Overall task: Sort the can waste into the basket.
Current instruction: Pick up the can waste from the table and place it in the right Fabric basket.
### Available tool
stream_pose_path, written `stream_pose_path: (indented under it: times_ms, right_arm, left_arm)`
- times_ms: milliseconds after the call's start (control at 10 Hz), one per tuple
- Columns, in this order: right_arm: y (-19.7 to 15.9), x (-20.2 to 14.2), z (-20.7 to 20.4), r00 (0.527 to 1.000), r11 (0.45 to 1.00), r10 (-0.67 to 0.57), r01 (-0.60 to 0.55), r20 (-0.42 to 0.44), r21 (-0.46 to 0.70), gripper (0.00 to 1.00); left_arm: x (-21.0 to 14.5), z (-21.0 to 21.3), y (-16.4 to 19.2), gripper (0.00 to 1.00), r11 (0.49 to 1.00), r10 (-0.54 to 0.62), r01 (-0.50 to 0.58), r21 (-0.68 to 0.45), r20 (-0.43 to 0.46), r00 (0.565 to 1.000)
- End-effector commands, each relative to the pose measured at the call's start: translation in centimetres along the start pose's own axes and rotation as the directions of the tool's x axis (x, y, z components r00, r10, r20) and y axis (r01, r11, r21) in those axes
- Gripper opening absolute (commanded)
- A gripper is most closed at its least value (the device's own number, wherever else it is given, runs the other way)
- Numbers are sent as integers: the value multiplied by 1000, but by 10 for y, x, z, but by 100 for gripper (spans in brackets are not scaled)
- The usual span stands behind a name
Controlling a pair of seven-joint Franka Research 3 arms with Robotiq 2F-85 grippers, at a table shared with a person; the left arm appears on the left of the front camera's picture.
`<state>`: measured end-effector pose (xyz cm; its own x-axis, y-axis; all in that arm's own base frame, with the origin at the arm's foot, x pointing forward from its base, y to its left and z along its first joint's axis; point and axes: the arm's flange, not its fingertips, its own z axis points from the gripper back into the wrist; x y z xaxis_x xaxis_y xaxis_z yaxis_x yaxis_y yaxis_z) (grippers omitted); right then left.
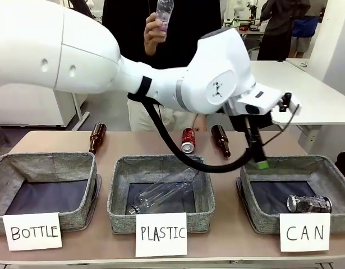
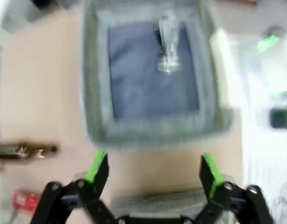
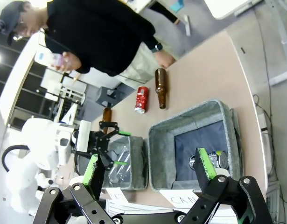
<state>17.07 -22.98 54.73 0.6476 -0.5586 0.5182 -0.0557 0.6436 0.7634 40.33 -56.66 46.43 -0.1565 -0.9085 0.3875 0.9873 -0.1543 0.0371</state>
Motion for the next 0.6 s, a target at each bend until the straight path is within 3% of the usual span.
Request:
stream_pose_path:
  times_ms: [0,100,200,300,400,500]
  right_arm:
    - [2,1,0,1000,1000,-18,18,5,-3,100]
    - [2,1,0,1000,1000,-18,18,5,-3,100]
    - [2,1,0,1000,1000,-18,18,5,-3,100]
    - [2,1,0,1000,1000,-18,18,5,-3,100]
    - [2,1,0,1000,1000,-18,18,5,-3,100]
    - [2,1,0,1000,1000,-18,18,5,-3,100]
  left_arm:
    - [-80,74,-24,100,991,131,-131,17,-286,949]
    - [-139,135,-35,100,946,319,-323,33,-277,906]
    - [-199,176,-54,100,880,473,-469,68,-195,859]
    - [-263,204,-67,100,780,624,-623,54,-141,769]
    - [-331,218,-77,100,645,762,-764,-23,-56,645]
    - [-399,228,-93,100,537,836,-828,-163,-30,548]
